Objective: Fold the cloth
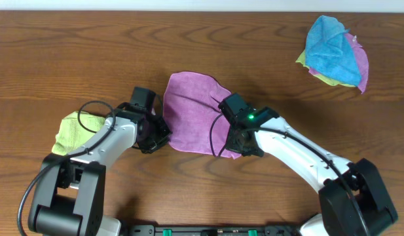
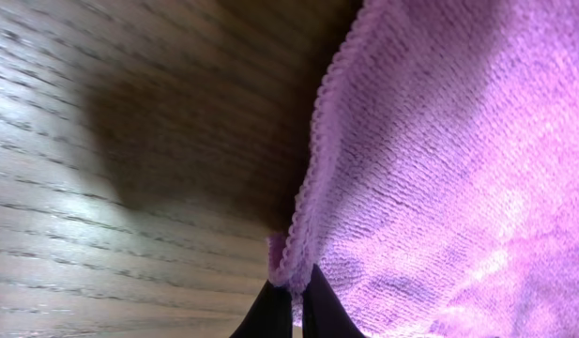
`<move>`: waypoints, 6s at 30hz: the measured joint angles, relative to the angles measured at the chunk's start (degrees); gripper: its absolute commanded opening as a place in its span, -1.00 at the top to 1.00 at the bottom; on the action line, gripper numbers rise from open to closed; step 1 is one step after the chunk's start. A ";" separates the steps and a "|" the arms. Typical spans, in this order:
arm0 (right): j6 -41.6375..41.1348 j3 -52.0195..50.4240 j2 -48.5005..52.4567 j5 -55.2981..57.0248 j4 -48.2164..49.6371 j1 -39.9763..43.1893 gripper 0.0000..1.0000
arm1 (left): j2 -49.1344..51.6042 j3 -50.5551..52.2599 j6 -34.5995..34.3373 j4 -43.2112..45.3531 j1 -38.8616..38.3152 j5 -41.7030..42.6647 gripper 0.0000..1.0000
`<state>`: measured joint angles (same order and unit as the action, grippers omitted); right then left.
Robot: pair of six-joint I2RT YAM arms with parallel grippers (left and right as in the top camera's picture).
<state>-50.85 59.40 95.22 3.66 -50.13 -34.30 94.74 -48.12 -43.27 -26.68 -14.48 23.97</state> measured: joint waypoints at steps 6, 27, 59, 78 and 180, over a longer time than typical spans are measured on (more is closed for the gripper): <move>0.07 -0.02 -0.68 -0.04 -0.72 0.02 0.97 | 0.00 0.00 3.26 -2.32 -0.13 1.60 0.88; 0.42 -0.02 -10.32 -0.83 -11.37 0.00 0.91 | -2.64 0.00 11.21 -16.96 0.04 11.28 0.88; 2.16 -0.02 -10.32 -6.12 -15.15 -8.81 0.92 | -2.67 0.00 20.33 -34.01 0.04 10.51 0.88; 2.08 -0.11 -10.32 -3.65 -6.82 -7.96 0.97 | -2.71 -3.61 22.51 -29.99 0.07 12.57 0.88; 32.50 32.02 10.36 11.26 -4.94 8.20 0.97 | 12.74 -54.99 28.79 -44.65 11.28 -0.48 0.88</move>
<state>-18.35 91.42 105.58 14.92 -55.07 -26.11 107.48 -103.11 -14.48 -71.33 -3.20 23.49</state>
